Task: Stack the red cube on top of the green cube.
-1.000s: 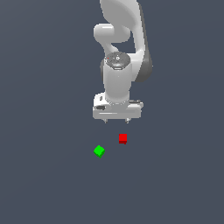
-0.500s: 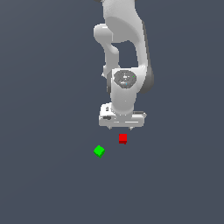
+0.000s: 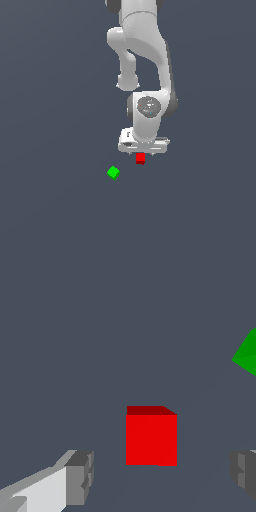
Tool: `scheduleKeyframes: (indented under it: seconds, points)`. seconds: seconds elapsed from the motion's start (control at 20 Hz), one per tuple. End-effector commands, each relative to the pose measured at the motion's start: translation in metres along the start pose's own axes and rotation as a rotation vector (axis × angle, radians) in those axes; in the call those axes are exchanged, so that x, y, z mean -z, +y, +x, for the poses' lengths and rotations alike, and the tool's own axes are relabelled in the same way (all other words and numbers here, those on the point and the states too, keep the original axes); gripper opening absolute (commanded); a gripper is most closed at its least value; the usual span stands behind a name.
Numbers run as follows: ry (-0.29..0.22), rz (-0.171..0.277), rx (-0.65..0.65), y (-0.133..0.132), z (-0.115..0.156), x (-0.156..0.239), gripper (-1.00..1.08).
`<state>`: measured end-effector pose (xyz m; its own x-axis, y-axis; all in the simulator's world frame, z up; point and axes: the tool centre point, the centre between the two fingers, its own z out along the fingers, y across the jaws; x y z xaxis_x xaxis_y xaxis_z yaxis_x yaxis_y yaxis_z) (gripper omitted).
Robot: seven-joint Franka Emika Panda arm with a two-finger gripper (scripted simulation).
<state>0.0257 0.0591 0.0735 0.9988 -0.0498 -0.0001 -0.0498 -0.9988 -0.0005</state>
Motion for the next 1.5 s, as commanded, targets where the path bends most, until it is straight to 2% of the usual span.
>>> scheduleKeyframes:
  seconds: [0.0,0.3,0.75,1.05,1.1,1.45]
  points:
    - [0.000,-0.001,-0.003,-0.001,0.002,-0.003,1.00]
    - [-0.001,-0.001,-0.002,-0.001,0.001,-0.006,1.00]
    - [0.000,-0.001,-0.003,-0.001,0.001,-0.045,1.00]
    - [0.000,-0.001,-0.003,-0.001,0.002,-0.054,1.00]
    - [0.000,-0.001,-0.003,-0.001,0.002,-0.054,-1.00]
    - [0.000,-0.001,-0.003,-0.001,0.002,-0.054,-1.00]
